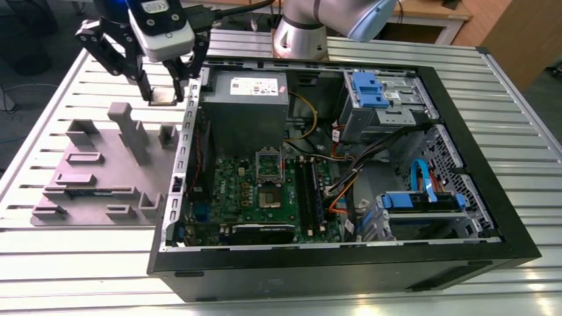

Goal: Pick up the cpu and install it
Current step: 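Pick up the cpu and move it towards the insertion slot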

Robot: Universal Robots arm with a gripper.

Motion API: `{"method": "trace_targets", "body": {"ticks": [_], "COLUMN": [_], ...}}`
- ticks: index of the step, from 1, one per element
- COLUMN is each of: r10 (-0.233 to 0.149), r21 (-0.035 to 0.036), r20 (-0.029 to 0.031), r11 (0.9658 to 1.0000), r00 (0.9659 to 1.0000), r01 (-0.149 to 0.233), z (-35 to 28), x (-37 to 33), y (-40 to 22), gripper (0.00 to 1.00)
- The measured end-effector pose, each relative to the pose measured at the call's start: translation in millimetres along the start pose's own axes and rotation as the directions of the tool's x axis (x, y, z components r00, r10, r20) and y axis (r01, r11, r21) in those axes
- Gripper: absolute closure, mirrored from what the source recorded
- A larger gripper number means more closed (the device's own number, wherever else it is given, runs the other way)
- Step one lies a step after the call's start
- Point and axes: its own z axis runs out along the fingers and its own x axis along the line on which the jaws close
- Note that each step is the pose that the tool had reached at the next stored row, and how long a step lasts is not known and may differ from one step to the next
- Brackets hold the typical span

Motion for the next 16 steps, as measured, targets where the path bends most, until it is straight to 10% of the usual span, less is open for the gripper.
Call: {"method": "trace_targets", "body": {"ticks": [16], "r10": [0.0], "r21": [0.0], "r20": [0.0], "r11": [1.0], "r00": [1.0], "r01": [0.0], "z": [-0.5], "x": [-27.0], "y": [-0.9], "gripper": [0.53]}}
